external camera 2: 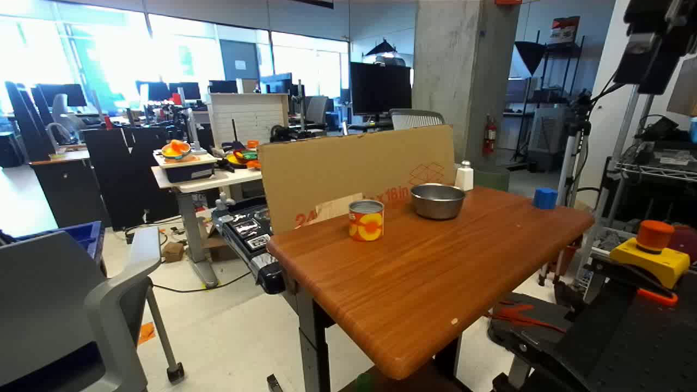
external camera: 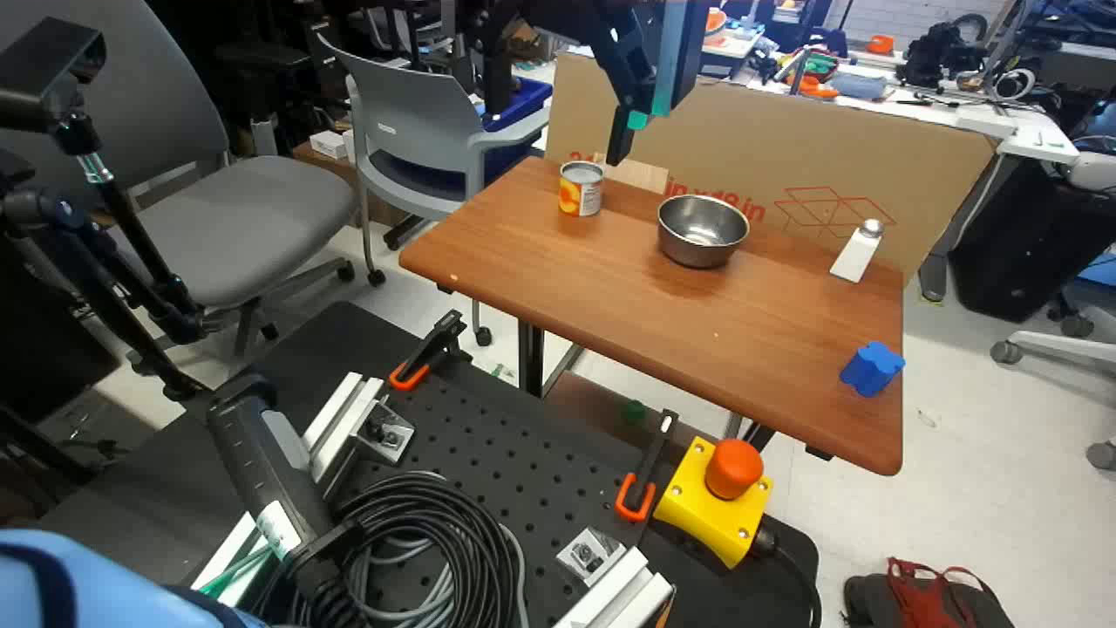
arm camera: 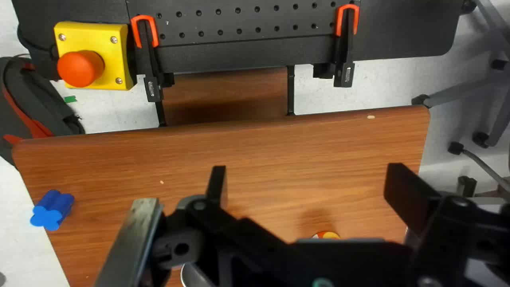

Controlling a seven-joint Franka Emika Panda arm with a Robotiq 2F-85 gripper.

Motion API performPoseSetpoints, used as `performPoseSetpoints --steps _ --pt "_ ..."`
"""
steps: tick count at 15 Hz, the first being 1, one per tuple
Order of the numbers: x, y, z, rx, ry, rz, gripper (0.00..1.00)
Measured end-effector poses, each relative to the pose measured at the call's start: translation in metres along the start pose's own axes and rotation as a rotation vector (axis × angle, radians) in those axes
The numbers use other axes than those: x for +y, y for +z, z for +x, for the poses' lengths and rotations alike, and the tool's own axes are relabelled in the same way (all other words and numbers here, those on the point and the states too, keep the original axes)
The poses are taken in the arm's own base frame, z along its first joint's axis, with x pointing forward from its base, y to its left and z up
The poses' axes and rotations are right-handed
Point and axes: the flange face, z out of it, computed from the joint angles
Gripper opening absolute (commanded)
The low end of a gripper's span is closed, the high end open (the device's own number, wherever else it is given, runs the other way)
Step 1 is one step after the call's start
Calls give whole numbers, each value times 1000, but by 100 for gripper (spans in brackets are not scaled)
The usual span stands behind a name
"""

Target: Put the cellar in the silver bowl

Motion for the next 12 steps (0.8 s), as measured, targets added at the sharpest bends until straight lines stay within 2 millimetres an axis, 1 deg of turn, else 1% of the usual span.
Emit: performPoseSetpoints --steps 2,8,10,12 --pt "0 3 -1 -8 0 0 100" --pt "0 4 0 -12 1 0 100" --pt "3 4 4 -13 8 1 100" --pt "15 3 18 -4 43 6 100"
